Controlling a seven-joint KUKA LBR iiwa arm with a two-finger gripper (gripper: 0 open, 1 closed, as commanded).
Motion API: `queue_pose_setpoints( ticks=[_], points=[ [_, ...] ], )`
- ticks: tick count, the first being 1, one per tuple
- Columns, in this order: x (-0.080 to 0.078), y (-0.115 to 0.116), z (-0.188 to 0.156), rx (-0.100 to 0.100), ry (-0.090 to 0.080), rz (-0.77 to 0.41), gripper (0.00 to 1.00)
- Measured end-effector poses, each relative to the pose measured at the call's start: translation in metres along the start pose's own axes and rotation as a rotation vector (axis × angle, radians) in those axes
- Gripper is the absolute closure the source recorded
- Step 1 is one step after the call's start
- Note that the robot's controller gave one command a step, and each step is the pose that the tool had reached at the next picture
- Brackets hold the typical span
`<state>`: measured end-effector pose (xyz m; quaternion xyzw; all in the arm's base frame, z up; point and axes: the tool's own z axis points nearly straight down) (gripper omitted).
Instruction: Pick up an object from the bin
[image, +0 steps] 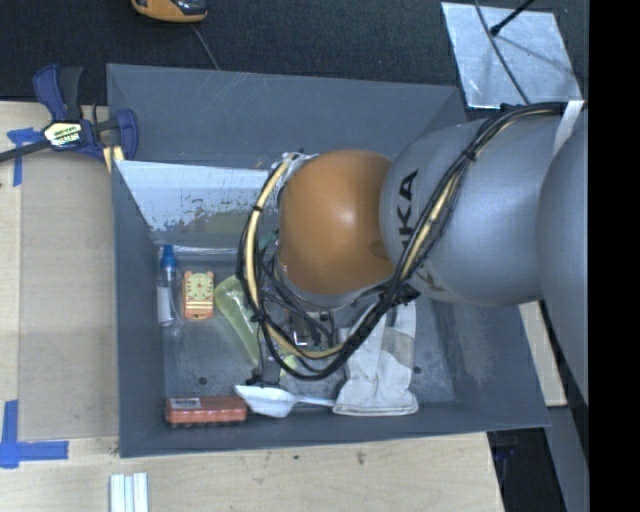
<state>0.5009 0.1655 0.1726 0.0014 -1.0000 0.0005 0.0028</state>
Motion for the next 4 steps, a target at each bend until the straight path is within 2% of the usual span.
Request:
queue_pose_setpoints(
  ticks=[1,2,3,4],
  points=[
    [-0.002,-0.001,-0.005,-0.002,-0.008,0.003,0.00],
    [-0.046,0.009,0.036,-0.006,-0.020,0.031,0.00],
    [-0.069,0.003,0.079,-0.009,-0.029,0.046,0.00],
    [-0.073,-0.002,0.085,-0.012,-0.034,0.055,0.00]
  ],
)
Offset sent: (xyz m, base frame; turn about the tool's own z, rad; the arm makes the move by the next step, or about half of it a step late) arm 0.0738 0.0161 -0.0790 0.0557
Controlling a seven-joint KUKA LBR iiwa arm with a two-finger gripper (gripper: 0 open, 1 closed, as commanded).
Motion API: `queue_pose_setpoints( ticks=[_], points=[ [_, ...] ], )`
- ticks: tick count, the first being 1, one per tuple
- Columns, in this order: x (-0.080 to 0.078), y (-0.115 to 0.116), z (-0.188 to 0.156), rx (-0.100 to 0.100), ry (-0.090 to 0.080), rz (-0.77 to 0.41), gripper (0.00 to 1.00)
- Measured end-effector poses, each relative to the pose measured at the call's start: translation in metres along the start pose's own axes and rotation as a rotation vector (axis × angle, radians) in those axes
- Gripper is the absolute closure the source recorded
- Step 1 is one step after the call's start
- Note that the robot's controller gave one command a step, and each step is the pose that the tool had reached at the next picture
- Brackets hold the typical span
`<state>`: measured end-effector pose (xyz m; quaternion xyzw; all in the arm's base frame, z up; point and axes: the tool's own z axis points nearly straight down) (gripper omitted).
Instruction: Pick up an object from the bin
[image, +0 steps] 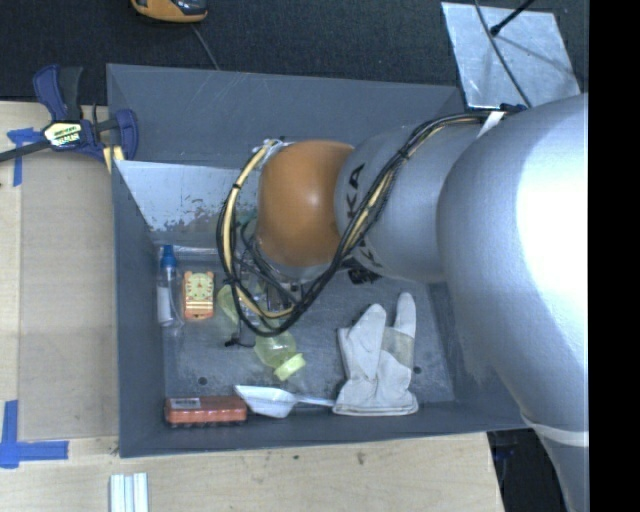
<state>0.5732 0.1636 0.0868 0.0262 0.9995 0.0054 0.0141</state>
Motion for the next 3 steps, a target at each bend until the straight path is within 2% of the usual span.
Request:
queue_pose_setpoints(
  ticks=[1,2,3],
  points=[
    [0.000,-0.003,-0.044,0.011,0.025,0.017,0.00],
    [-0.003,-0.012,-0.059,0.007,0.014,0.014,0.00],
    [0.003,-0.026,-0.004,0.011,0.025,0.063,0.00]
  ],
)
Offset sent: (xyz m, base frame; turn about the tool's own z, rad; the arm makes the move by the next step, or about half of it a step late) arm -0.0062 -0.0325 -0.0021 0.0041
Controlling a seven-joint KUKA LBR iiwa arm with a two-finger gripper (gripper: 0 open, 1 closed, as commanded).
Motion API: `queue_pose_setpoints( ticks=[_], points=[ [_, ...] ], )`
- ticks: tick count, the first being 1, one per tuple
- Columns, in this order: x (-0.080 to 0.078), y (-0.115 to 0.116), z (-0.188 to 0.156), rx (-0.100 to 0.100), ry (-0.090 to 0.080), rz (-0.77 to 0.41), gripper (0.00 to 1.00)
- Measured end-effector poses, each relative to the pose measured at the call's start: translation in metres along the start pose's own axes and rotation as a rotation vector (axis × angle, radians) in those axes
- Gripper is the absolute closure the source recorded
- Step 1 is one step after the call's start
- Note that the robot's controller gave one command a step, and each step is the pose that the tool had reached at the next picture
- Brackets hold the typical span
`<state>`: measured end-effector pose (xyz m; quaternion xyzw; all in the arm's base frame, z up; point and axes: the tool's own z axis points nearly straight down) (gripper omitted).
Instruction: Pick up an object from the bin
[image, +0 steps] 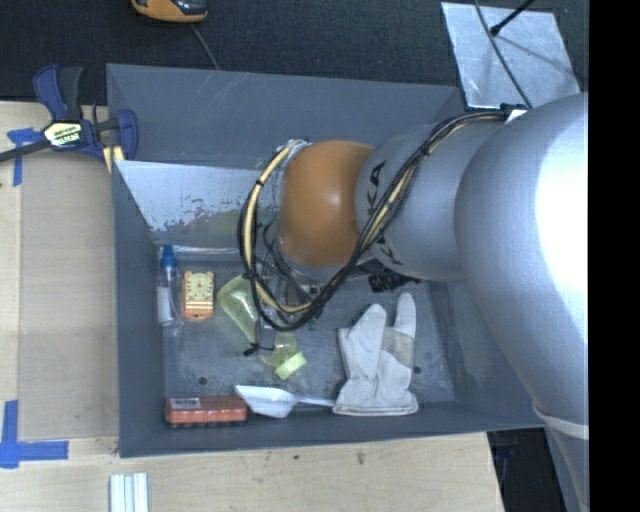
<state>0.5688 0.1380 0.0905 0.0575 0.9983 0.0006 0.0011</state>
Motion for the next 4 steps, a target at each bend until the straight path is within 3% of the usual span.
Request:
queue_pose_setpoints(
  ticks=[1,2,3,4],
  points=[
    [-0.013,0.002,0.012,-0.005,-0.011,0.045,1.00],
    [-0.014,0.002,0.012,-0.005,-0.011,0.046,1.00],
    [-0.031,-0.017,-0.077,0.001,0.000,0.053,1.00],
    [-0.031,-0.017,-0.077,0.001,0.000,0.053,1.00]
  ],
)
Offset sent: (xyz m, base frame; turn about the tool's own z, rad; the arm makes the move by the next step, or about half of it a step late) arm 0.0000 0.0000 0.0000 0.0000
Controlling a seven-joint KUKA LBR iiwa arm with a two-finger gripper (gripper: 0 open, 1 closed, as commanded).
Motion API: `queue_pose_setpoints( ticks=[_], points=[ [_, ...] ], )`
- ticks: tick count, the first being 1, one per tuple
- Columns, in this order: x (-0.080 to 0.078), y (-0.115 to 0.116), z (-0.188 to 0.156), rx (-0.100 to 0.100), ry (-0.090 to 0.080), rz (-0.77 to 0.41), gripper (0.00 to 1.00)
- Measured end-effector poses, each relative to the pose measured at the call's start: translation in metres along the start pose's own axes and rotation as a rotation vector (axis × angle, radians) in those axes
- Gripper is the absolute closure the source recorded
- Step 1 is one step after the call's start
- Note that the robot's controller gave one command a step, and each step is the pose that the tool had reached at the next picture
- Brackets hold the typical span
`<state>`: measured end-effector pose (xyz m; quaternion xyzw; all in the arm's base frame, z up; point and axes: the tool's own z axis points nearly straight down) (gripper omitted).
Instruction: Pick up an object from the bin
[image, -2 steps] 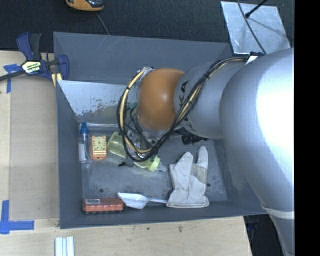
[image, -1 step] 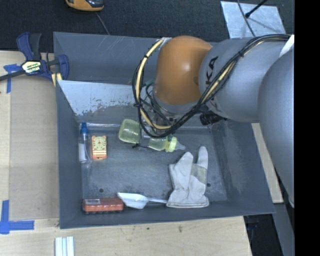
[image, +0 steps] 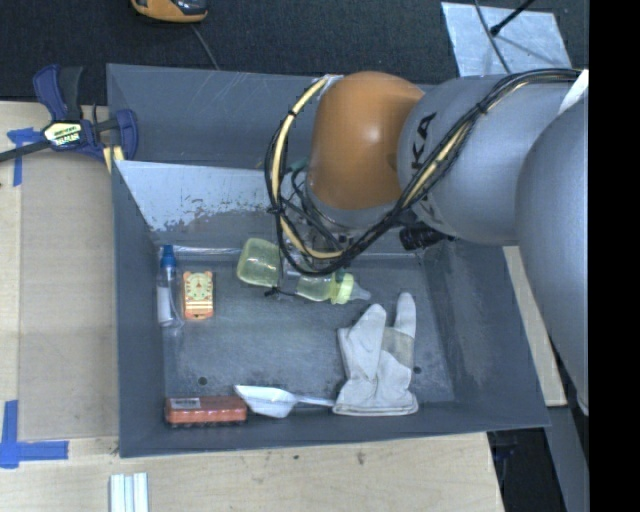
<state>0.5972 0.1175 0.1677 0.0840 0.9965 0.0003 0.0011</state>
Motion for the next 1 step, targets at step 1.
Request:
queue_pose_setpoints(
  ticks=[1],
  points=[
    [0.0009,0.0049,-0.0503,0.002,0.005,-0.008,1.00]
  ],
)
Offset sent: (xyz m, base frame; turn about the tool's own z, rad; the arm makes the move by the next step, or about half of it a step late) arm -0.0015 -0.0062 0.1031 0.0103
